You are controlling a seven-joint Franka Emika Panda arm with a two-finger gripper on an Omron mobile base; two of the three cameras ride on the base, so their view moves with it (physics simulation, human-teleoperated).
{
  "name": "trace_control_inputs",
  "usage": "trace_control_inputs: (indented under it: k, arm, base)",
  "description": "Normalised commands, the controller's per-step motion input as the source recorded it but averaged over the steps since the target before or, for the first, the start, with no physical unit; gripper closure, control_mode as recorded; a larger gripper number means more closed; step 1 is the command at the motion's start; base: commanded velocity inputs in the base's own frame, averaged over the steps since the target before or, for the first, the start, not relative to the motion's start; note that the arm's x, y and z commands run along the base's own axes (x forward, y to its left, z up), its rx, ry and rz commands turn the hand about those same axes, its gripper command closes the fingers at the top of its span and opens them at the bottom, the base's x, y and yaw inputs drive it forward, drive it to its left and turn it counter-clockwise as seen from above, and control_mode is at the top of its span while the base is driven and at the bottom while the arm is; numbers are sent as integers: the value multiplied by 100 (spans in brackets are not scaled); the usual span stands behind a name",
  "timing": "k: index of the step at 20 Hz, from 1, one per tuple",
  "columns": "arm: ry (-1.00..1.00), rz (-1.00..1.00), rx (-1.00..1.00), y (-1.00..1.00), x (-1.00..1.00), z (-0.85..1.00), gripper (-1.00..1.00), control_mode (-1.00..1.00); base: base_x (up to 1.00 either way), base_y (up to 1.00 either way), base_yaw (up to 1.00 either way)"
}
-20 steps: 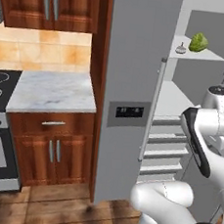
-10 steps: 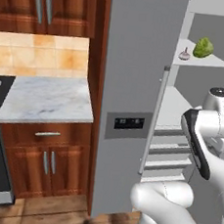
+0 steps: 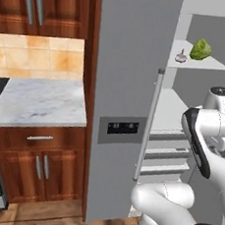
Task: Retrieve the bottle and the shaker from the cabinet and place them next to the mixing bowl on the counter. Then add garlic from the fridge to the mixing bowl.
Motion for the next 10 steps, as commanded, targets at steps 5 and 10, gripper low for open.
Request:
trace_control_inputs:
  k: [5,10]
  arm:
    - [0,0,0,0,0,0,-100,100]
    - [0,0,0,0,0,0,-100,100]
  base:
    - [32,-32,0]
    - [53,-27,2]
